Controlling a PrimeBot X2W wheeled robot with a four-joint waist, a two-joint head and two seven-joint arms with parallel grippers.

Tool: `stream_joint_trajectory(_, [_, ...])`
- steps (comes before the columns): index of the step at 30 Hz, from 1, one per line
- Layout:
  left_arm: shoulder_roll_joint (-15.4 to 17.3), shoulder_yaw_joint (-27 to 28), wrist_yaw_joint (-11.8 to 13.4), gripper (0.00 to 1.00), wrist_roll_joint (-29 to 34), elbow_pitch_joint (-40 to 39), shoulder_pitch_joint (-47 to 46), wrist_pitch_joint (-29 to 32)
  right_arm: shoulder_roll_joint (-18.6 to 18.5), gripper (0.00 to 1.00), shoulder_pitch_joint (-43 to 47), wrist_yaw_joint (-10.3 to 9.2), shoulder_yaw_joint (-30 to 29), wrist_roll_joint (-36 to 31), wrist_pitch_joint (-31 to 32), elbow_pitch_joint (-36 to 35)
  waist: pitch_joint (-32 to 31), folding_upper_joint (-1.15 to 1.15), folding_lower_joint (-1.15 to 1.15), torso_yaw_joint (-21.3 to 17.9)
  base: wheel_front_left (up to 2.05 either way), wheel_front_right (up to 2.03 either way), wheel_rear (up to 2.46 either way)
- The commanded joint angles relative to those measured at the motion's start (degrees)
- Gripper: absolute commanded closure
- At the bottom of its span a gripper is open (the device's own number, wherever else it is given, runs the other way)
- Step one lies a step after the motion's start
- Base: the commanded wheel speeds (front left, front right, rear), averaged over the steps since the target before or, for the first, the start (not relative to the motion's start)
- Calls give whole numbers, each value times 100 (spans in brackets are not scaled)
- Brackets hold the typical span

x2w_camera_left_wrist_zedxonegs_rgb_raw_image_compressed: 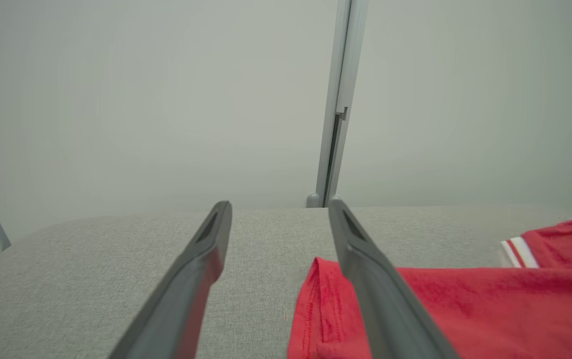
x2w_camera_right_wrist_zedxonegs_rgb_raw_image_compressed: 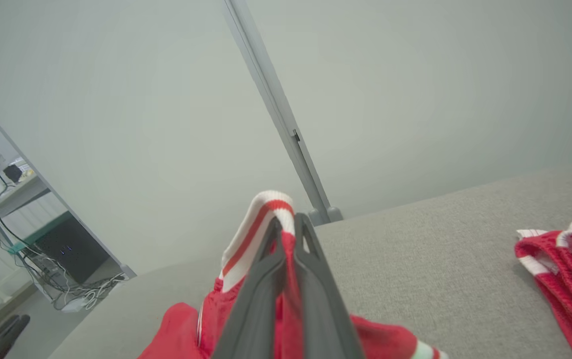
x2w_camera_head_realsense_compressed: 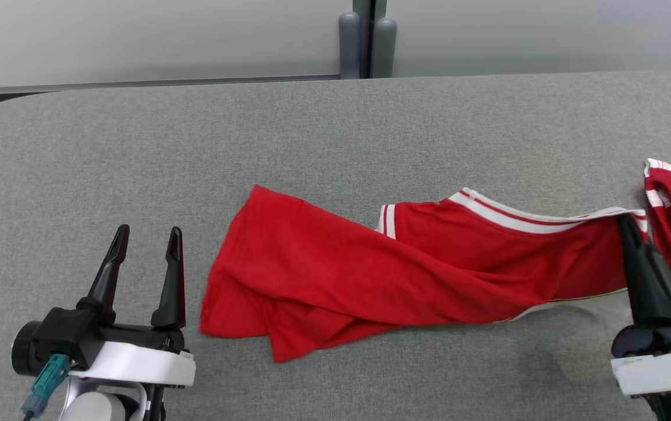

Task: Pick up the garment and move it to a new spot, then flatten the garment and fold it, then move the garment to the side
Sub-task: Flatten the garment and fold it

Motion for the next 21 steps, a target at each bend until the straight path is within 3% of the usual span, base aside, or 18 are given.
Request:
stream_joint_trajectory(1, [16,14,26,0,9,-19,27,-21,82,100,24,0,-138,127,133,-236,4,0,0,-5,0,0,0])
stream_joint_trajectory(6, [-16,-5,15,0,6,-46,-52,-27,223,100,-184,0,-492,272,509,-584,85,0,0,23,0,0,0])
stream_joint_trajectory(10, [-78,-84,-53,0,20,-26,-200,-30,226,100,-329,0,-637,274,636,-388,238,0,0,177,0,0,0])
stream_joint_trajectory(21, [-264,-246,-311,0,58,31,-736,-33,-160,100,-1064,0,-913,268,358,912,1095,0,0,640,0,0,0])
